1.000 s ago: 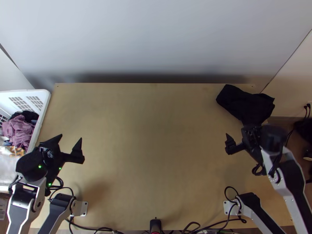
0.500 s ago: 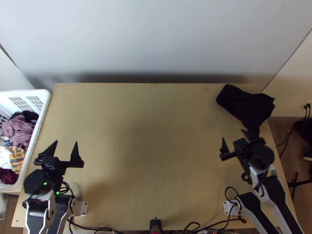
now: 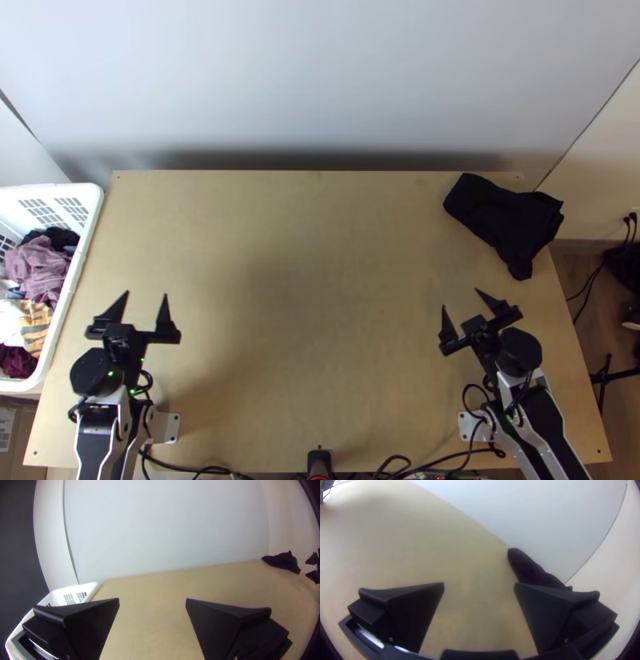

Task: Fold the t-shirt

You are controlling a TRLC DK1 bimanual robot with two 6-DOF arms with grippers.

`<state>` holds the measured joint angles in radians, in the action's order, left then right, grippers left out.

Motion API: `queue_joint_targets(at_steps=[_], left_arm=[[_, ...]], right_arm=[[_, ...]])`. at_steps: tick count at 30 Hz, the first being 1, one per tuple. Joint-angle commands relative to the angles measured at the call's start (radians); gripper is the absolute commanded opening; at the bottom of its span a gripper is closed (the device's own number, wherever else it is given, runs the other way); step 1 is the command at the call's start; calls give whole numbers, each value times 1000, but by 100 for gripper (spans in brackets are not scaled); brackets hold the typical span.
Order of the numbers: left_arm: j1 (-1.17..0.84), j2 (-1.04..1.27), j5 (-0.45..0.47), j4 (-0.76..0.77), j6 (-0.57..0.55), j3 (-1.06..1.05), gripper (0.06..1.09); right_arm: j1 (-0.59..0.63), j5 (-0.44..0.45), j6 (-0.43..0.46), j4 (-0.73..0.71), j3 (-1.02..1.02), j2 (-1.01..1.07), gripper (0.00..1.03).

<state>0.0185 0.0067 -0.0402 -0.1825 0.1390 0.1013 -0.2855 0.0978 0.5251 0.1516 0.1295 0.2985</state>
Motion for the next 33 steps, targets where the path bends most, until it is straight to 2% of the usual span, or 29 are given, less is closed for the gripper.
queue_joint_targets(at_steps=[1,2,3,5,10,12,15,16,18,19,21,23,25,27,31,33], left_arm=[[11,-8,37,-35,-19,-25,103],[12,-7,37,-35,-18,-25,103],[12,-8,37,-35,-18,-25,103],[12,-8,37,-35,-19,-25,103],[14,-8,37,-35,-18,-26,103],[12,-8,37,-35,-19,-25,103],[14,-8,37,-35,-19,-26,103],[14,-8,37,-35,-19,-25,103],[14,-8,37,-35,-19,-25,103],[14,-8,37,-35,-19,-25,103],[14,-8,37,-35,-18,-25,103],[14,-8,37,-35,-19,-25,103],[14,-8,37,-35,-19,-25,103],[14,-8,37,-35,-19,-25,103],[14,-8,37,-35,-19,-25,103],[14,-8,37,-35,-19,-25,103]], right_arm=[[88,-244,128,227,-33,-127,98],[126,-299,173,269,-31,-151,98],[161,-333,181,282,-30,-159,98],[175,-357,191,286,-28,-139,98],[143,-357,191,304,-27,-185,98],[181,-357,219,376,-21,-252,98],[217,-351,325,505,-11,-302,98],[240,-328,355,516,-10,-300,98],[327,-319,354,510,-8,-303,98],[378,-325,343,456,-13,-303,98],[437,-329,239,264,-28,-302,98],[442,-339,72,121,-30,-295,98],[419,-339,-93,37,-24,-302,98],[390,-339,-191,-9,-19,-300,98],[313,-339,-220,-63,-28,-299,98],[270,-340,-275,-133,-36,-297,98]])
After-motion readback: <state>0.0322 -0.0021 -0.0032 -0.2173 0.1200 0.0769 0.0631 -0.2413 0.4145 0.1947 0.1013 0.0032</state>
